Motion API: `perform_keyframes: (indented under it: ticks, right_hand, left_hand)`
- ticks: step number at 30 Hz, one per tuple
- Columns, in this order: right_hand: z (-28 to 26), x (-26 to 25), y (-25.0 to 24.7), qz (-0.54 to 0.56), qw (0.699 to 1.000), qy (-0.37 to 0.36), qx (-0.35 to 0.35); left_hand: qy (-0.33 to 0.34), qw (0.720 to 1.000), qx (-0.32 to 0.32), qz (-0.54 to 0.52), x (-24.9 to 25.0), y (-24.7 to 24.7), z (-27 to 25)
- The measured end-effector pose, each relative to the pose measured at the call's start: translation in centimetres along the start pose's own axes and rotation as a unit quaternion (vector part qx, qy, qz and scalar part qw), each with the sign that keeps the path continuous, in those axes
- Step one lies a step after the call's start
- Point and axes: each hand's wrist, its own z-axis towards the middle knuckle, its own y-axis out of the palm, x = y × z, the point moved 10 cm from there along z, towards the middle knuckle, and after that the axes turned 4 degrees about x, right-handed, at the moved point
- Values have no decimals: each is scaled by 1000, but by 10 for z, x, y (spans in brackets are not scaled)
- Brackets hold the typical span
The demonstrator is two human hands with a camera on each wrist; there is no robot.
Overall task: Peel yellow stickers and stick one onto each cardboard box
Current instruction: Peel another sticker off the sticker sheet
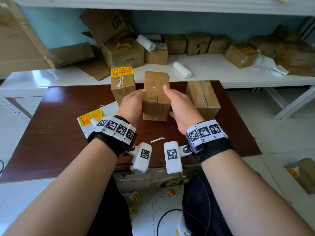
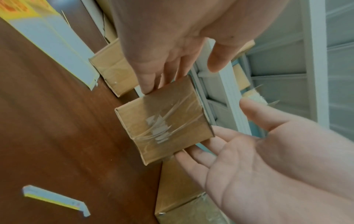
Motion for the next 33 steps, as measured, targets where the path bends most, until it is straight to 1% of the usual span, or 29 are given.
perform_keyframes:
  ticks: [2, 4, 7, 10, 12, 14, 15, 16, 18, 19, 21, 23, 25, 26, 28, 30, 33]
  right_hand:
    - [-13, 5, 8, -14, 1000, 3, -11]
    - [-27, 10, 12, -25, 1000, 9, -10]
    - [-38, 24, 10, -44, 999, 12, -9]
    - [-47, 30, 15, -77, 997, 13, -21]
    - [-43, 28, 17, -94, 995, 6, -14]
    - [-43, 15, 18, -121, 992, -28, 7]
    - [-43, 6, 20, -138, 988, -60, 15]
    - [-43, -3, 23, -154, 983, -97, 24]
    - [-48, -20, 37, -144, 977, -157, 18]
    - [-51, -24, 48, -127, 977, -174, 1]
    - [-56, -26, 74, -72, 980, -180, -45]
    - [-59, -22, 103, -32, 980, -170, -98]
    - [-59, -11, 129, -31, 979, -148, -139]
    - [-56, -5, 141, -36, 977, -138, -156]
    - [-49, 8, 161, -64, 974, -128, -175]
    - [-36, 21, 177, -96, 972, -118, -179]
    - [-18, 39, 191, -126, 971, -103, -175]
  left_hand:
    - [16, 1000, 5, 17, 11, -7, -19]
    - [36, 997, 6, 64, 9, -11, -31]
    - [29, 993, -20, 108, -7, -8, -39]
    - [23, 983, -45, 176, -22, -6, -40]
    - [20, 980, -42, 193, -20, -12, -40]
    - [21, 982, -23, 187, -11, -24, -35]
    - [23, 983, -7, 180, -4, -32, -31]
    - [25, 984, 12, 173, 3, -43, -27]
    - [36, 982, 67, 170, 16, -68, -17]
    - [41, 981, 97, 163, 20, -82, -11]
    - [42, 976, 146, 153, 21, -109, 1]
    - [14, 968, 185, 170, 13, -135, 11]
    - [-35, 950, 216, 223, 0, -158, 20]
    - [-64, 934, 231, 263, -6, -167, 21]
    - [-105, 893, 258, 352, -18, -184, 22]
    - [-126, 862, 261, 415, -27, -191, 20]
    - [-141, 835, 255, 466, -39, -200, 22]
